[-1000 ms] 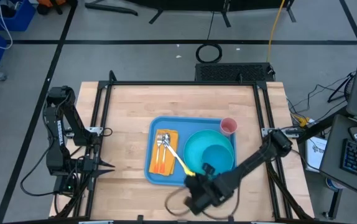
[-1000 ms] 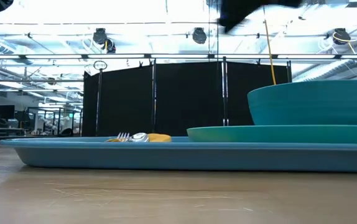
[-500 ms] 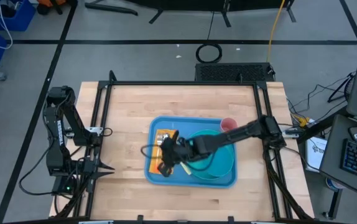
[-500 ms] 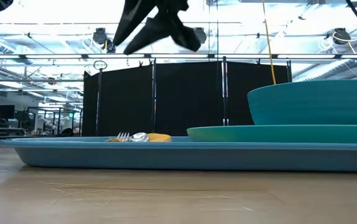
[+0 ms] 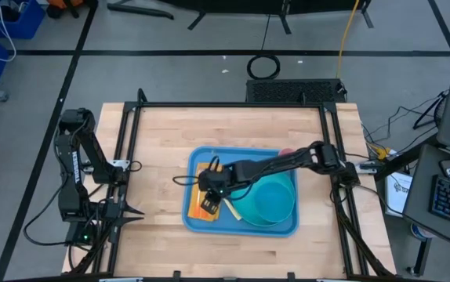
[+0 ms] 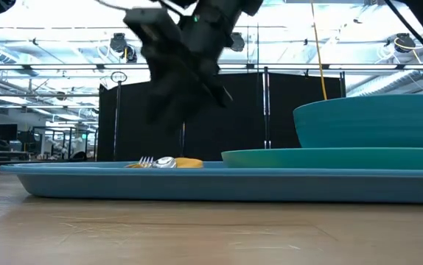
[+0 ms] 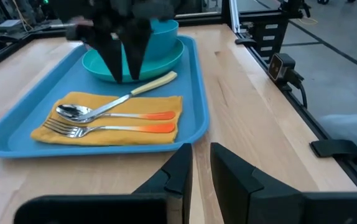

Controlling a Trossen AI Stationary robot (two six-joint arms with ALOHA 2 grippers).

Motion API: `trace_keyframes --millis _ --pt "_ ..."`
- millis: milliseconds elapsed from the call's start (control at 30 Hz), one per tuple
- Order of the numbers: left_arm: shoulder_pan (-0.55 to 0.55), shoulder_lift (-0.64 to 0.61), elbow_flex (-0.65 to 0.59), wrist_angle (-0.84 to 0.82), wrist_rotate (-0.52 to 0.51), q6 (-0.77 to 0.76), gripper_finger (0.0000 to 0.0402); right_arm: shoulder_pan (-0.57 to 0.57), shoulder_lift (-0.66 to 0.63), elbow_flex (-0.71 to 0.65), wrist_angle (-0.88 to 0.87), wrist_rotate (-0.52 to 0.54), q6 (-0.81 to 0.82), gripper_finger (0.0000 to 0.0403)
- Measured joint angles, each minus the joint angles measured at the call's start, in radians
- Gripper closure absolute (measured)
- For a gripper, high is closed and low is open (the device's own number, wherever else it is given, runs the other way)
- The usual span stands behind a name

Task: Set up tray
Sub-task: Put the yellow knife on the yellow napkin to the right of the orange spoon on the blue serving tray

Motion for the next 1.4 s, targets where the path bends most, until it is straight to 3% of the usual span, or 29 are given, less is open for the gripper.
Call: trace_keyframes --millis 467,1400 --pt "0.000 0.007 0.000 -0.002 -0.023 0.020 0.0339 0.009 0.017 0.000 -0.138 0.033 0.033 0.0273" --pt "0.000 0.008 0.000 0.026 -0.014 0.034 0.0339 0.041 0.099 -0.007 -0.189 0.033 0.046 0.0273"
